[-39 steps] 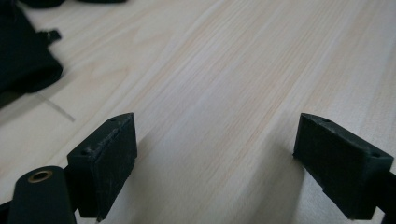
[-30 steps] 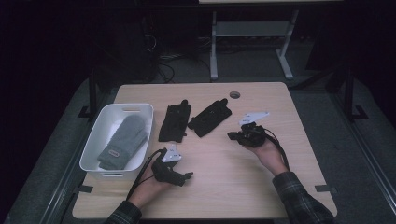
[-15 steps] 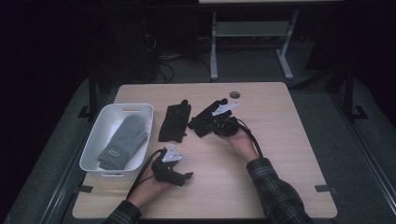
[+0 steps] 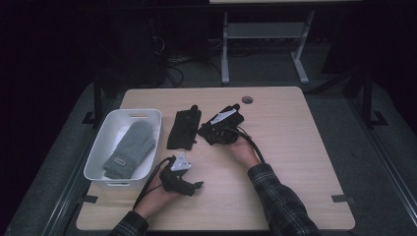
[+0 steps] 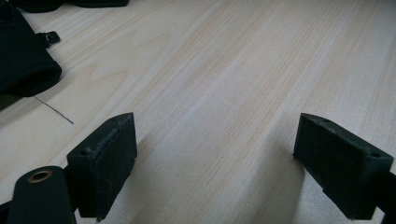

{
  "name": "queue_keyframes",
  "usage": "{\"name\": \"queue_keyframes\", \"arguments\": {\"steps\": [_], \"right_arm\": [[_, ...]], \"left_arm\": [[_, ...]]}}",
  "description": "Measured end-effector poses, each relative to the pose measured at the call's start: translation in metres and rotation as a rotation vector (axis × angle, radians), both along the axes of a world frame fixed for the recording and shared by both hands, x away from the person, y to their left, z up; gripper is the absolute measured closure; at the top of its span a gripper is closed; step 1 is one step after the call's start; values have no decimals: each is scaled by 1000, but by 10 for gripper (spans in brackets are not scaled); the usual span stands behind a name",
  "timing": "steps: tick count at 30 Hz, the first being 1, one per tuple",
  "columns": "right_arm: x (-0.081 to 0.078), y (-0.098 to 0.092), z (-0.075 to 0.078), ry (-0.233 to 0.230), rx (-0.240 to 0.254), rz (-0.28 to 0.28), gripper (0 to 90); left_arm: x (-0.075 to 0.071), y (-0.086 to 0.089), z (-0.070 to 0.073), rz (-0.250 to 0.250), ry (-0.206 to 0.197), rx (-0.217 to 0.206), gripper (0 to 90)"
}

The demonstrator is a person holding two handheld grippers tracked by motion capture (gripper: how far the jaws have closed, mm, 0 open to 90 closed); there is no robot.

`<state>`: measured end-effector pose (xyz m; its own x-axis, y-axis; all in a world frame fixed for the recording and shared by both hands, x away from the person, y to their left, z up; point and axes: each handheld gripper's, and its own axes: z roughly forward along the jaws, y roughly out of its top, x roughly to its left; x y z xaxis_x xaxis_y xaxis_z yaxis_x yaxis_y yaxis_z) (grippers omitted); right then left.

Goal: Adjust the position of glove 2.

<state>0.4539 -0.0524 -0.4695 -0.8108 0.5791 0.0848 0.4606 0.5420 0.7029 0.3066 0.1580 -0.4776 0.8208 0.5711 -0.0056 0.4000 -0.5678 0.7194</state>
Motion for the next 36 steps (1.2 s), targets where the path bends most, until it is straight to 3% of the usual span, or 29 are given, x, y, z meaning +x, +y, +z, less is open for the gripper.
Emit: {"name": "queue_keyframes", "arguments": {"steps": [9, 17, 26, 32, 36], "right_arm": [[-21, -33, -1, 12, 12, 5, 900], [-44, -62, 5, 22, -55, 34, 900], [-75, -94, 9, 39, -92, 65, 900], [-94, -115, 10, 59, -98, 58, 900], [-102, -123, 13, 41, -92, 49, 900]], "left_arm": [[0, 0, 0, -4, -3, 8, 124], [0, 0, 0, -2, -2, 1, 124], [0, 0, 0, -1, -2, 2, 124], [0, 0, 0, -1, -2, 1, 124], [0, 0, 0, -1, -2, 0, 124]]}}
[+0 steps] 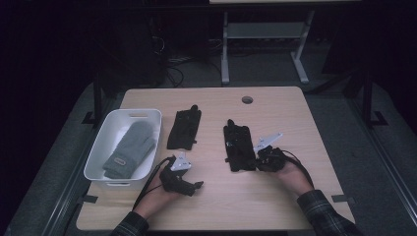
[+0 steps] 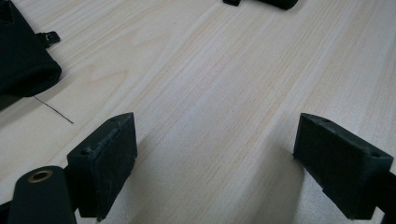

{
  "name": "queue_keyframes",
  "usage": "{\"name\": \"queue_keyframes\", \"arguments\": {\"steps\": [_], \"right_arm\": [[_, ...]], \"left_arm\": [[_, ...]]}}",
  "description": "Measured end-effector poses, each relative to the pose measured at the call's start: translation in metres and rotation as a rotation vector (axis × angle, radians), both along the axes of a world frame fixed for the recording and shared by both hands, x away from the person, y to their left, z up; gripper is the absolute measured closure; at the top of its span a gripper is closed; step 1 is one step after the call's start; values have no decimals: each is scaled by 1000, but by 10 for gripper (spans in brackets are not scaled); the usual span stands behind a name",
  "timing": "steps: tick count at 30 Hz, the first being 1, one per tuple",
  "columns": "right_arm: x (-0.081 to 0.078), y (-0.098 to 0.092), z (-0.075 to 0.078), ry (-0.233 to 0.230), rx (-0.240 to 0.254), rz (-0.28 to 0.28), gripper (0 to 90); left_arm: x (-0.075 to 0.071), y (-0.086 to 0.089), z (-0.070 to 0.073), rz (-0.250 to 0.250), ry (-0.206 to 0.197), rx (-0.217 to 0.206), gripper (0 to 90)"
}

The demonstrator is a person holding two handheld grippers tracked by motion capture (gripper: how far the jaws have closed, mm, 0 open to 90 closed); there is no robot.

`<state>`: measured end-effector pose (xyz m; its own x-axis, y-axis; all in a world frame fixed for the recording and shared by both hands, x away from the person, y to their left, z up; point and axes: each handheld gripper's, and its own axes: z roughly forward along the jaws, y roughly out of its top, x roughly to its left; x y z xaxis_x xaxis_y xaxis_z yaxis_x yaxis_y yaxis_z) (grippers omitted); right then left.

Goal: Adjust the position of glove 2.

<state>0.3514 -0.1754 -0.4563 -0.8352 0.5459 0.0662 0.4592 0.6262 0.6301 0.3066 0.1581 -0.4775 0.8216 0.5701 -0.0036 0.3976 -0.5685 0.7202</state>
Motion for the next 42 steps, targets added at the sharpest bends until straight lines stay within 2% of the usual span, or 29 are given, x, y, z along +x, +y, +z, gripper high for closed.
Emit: {"name": "queue_keyframes", "arguments": {"steps": [4, 10, 16, 19, 22, 25, 28, 31, 42], "right_arm": [[9, 1, 8, -40, 28, -23, 900], [35, 13, 13, -60, 53, -64, 900], [62, 26, 3, -61, 33, -106, 900], [68, 29, -4, -48, 9, -113, 900], [69, 24, -9, -25, 54, -125, 900], [67, 20, -9, -15, 68, -132, 900], [60, 19, -8, -24, 43, -124, 900], [48, 15, -8, -33, 34, -124, 900], [5, -7, -5, -14, 13, -111, 900]], "left_arm": [[0, 0, 0, 0, 1, 0, 124], [0, 0, 0, -1, 1, 0, 124], [0, 0, 0, 1, 0, 0, 124], [0, 0, 0, 1, 0, 0, 124], [0, 0, 0, 0, 1, 1, 124], [0, 0, 0, -1, 1, 0, 124], [0, 0, 0, 0, 1, 1, 124], [0, 0, 0, -1, 2, 2, 124], [0, 0, 0, 0, 2, 2, 124]]}}
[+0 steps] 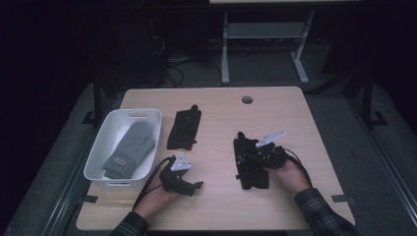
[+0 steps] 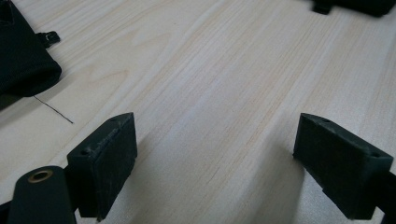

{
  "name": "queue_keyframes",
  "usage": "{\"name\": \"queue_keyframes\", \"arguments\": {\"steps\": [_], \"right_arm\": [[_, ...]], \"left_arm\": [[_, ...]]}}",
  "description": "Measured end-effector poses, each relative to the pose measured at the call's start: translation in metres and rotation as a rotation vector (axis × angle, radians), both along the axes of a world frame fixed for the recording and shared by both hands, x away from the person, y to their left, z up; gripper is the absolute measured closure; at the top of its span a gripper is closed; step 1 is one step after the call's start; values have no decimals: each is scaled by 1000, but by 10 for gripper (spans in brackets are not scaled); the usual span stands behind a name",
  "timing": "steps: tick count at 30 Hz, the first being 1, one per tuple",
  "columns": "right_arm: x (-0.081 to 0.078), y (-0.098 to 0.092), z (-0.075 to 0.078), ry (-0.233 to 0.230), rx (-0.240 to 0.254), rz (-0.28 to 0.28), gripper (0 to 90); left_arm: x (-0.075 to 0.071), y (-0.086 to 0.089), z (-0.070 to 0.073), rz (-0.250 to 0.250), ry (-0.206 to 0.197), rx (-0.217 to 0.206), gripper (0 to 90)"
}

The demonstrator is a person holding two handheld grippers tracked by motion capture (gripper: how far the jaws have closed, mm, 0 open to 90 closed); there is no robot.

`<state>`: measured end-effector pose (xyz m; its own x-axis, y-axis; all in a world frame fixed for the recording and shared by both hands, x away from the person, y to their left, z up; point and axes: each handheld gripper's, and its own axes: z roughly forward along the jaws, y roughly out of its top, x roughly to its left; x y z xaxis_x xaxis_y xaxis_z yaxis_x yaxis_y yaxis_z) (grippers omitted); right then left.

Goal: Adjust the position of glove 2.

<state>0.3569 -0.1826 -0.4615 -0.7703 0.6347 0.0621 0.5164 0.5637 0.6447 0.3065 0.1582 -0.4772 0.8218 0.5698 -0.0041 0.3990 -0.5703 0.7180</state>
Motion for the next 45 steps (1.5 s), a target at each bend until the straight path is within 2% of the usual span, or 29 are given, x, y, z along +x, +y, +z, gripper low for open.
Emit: {"name": "queue_keyframes", "arguments": {"steps": [15, 17, 19, 21, 22, 24, 26, 29, 30, 35, 37, 39, 40, 42, 45], "right_arm": [[-59, -20, 1, 18, 2, 22, 900], [-63, -22, 2, 18, 0, 25, 900], [-62, -22, 3, -6, -9, 51, 900], [-62, -24, 6, -16, 26, 55, 868], [-61, -27, 8, -32, 44, 44, 843], [-60, -31, 11, -59, 46, 19, 762], [-58, -39, 11, -82, 44, -25, 642], [-52, -54, 7, -132, 15, -96, 485], [-49, -61, 5, -136, 13, -128, 429], [-37, -85, -6, -106, 8, -219, 272], [-34, -92, -10, -97, 12, -251, 229], [-33, -95, -12, -96, 15, -266, 199], [-32, -97, -13, -97, 12, -269, 190], [-31, -98, -15, -87, 12, -282, 172], [-30, -100, -17, -80, 15, -293, 151]], "left_arm": [[0, 0, 0, 0, -4, -3, 124], [1, 0, 0, -1, -6, 0, 124], [1, 0, 0, -2, -7, 1, 124], [1, 0, 0, -3, -8, 2, 124], [1, 0, 0, -3, -8, 2, 124], [1, 0, 0, -3, -8, 2, 124], [1, 0, 0, -4, -8, 1, 123], [1, 0, 0, -5, -7, 3, 124], [1, 0, 0, -5, -7, 2, 124], [2, -1, 1, 6, -1, 11, 140], [3, -1, 4, 18, 2, 19, 194], [3, 0, 5, 34, 5, 17, 320], [5, -1, 8, 64, 17, 18, 384], [8, -2, 12, 87, 21, 37, 488], [14, -5, 19, 118, 7, 31, 664]]}}
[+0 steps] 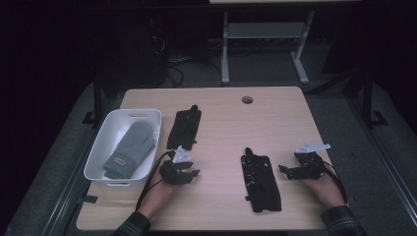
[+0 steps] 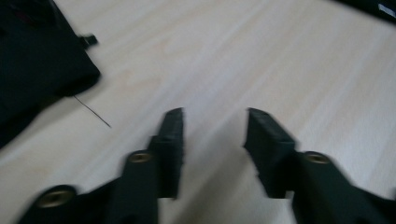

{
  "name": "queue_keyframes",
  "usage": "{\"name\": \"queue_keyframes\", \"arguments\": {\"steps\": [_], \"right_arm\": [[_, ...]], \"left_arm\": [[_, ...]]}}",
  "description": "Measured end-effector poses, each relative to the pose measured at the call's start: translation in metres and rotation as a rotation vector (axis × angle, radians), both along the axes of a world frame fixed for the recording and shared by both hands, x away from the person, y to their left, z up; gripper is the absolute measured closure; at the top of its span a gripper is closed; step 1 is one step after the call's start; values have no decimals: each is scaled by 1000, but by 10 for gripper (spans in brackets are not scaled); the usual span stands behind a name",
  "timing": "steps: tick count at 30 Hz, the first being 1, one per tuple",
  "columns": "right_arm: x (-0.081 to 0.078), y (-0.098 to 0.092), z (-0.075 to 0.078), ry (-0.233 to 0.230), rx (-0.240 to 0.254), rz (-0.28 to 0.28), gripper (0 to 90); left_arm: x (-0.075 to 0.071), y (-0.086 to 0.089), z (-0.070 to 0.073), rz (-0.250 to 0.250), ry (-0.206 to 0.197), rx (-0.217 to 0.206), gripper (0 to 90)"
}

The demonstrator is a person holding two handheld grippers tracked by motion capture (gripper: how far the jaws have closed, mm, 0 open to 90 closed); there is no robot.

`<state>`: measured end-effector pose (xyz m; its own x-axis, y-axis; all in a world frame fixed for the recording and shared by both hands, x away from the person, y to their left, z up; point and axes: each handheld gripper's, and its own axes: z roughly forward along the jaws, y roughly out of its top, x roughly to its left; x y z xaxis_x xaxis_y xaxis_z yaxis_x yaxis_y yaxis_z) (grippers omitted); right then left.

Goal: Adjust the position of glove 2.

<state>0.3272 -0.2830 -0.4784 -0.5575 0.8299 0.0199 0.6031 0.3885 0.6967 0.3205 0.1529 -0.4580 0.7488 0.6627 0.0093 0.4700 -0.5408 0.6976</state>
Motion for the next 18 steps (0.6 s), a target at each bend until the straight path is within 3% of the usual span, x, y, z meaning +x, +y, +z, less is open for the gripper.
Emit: {"name": "queue_keyframes", "arguments": {"steps": [3, 4, 11, 18], "right_arm": [[1, -2, -2, -1, 20, -1, 142], [1, -3, -2, -4, 19, 3, 140], [0, -4, -5, -25, 31, 3, 129], [0, -4, -5, -22, 31, 6, 121]], "left_arm": [[5, -4, 5, 30, 6, 8, 865], [6, -6, 7, 43, 1, 0, 892], [26, -16, 22, 96, -21, -9, 893], [54, -19, 28, 156, -29, -22, 893]]}}
